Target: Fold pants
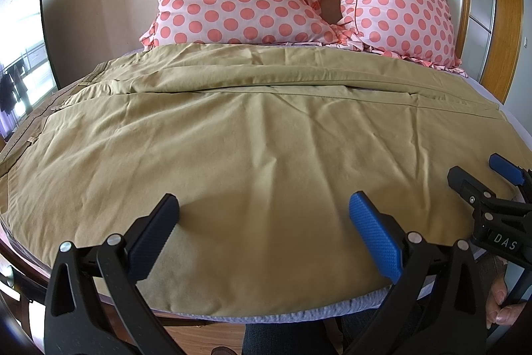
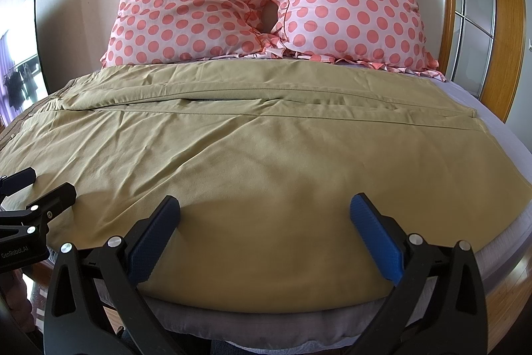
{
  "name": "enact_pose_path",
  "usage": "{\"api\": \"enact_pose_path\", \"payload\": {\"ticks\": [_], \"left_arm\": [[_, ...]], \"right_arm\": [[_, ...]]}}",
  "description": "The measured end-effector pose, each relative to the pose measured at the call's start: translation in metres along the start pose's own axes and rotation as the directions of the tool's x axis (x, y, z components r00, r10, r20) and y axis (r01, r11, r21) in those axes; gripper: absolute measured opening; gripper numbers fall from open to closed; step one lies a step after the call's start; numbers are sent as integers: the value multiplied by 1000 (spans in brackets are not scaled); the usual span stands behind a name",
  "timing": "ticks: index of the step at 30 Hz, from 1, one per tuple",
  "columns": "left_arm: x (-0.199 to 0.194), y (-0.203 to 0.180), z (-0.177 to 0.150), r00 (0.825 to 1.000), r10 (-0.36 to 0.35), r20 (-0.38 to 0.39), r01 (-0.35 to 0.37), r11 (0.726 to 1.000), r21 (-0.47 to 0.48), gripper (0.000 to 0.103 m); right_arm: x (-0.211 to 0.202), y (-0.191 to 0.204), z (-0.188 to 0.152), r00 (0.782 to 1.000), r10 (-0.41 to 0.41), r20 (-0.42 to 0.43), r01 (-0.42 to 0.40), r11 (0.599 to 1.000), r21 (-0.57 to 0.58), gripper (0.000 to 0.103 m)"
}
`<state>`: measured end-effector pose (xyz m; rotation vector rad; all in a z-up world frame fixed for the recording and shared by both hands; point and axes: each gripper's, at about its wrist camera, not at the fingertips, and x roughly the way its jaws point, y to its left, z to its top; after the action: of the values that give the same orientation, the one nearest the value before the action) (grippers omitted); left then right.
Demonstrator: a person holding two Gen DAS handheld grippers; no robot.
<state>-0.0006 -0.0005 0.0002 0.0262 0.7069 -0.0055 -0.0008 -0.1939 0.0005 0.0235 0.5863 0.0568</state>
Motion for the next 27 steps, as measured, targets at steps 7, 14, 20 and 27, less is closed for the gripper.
{"api": "enact_pose_path", "payload": {"ticks": [7, 14, 20, 27], "left_arm": [[0, 0, 0, 1000, 0, 1, 0, 1000, 0, 101], [0, 0, 0, 1000, 0, 2, 0, 1000, 0, 101], [0, 0, 0, 1000, 0, 3, 0, 1000, 0, 101], [0, 0, 0, 1000, 0, 5, 0, 1000, 2, 101]], "right_arm": [[0, 0, 0, 1000, 0, 1, 0, 1000, 0, 102], [0, 0, -1, 1000, 0, 2, 0, 1000, 0, 102], [0, 0, -1, 1000, 0, 2, 0, 1000, 0, 102], [4, 3, -9, 1000, 8, 10, -8, 1000, -8, 102]]}}
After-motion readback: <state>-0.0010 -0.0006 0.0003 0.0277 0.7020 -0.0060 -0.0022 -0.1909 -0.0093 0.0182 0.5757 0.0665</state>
